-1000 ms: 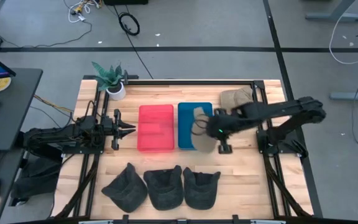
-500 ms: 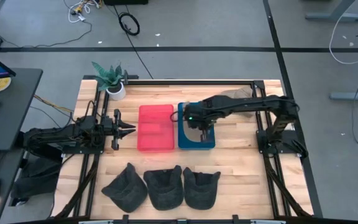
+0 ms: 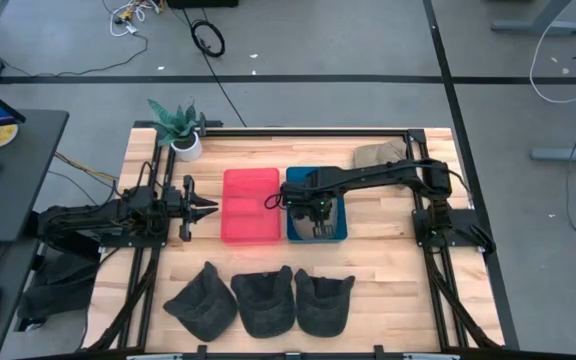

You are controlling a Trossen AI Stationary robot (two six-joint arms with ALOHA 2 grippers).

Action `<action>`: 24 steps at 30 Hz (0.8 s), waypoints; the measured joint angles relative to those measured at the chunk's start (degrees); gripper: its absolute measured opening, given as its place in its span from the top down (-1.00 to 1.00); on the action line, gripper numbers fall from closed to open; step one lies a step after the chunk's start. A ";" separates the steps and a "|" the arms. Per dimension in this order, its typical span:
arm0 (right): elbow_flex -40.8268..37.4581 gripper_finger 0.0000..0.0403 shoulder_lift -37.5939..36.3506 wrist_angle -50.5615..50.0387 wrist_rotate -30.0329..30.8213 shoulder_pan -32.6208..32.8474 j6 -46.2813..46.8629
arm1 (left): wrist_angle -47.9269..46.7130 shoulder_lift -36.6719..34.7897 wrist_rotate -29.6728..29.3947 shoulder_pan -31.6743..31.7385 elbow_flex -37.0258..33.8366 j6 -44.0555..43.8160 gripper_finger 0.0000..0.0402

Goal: Pick & Place hat
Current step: Put the bottom brown cap into the blue bin

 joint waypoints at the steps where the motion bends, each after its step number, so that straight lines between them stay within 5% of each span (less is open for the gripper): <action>1: 0.03 0.95 0.41 0.21 0.04 0.00 0.31 | 0.00 0.01 0.00 0.00 0.01 0.01 0.67; 13: 0.04 0.78 0.13 0.49 -1.68 0.09 2.31 | 0.00 0.00 0.00 0.00 0.02 0.02 0.67; 24: -0.04 0.16 -3.97 -1.79 -1.68 -0.02 2.99 | 0.00 0.01 0.00 0.02 0.02 0.02 0.67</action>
